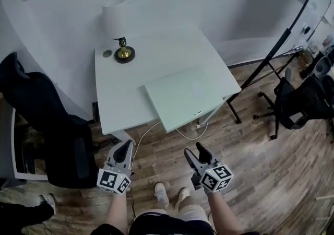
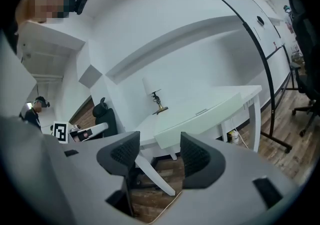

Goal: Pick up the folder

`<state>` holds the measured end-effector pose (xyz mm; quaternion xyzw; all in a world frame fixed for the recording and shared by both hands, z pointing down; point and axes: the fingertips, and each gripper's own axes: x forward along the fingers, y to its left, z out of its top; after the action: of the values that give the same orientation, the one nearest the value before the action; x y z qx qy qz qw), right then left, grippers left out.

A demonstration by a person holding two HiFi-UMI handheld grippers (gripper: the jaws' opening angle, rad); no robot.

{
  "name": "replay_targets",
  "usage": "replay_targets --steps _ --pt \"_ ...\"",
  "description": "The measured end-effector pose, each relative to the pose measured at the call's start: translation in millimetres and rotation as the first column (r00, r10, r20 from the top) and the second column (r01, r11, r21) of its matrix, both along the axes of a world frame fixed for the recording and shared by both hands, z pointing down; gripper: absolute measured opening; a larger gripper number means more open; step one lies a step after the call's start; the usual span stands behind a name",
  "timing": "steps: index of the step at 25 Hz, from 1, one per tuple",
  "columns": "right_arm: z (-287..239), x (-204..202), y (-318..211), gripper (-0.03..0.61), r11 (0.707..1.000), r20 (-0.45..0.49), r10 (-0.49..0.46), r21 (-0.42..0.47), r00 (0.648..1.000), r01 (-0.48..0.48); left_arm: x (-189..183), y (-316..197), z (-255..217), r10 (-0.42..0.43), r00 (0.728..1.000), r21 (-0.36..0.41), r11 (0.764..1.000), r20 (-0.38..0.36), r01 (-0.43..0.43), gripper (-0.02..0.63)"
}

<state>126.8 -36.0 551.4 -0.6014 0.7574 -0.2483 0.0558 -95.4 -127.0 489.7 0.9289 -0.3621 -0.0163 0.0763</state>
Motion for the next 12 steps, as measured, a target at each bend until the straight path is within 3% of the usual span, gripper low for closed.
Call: replay_targets --steps 5,12 --pt "10.7 6.2 -33.6 0.261 1.000 0.064 -0.011 -0.021 0.998 0.012 20.3 -14.8 2.1 -0.013 1.000 -0.008 1.000 -0.009 0.013 0.012" --pt "31.5 14.1 -65.4 0.274 0.993 0.189 -0.051 -0.099 0.981 0.071 34.3 -29.2 10.0 -0.111 0.994 -0.032 0.993 -0.008 0.111 0.012"
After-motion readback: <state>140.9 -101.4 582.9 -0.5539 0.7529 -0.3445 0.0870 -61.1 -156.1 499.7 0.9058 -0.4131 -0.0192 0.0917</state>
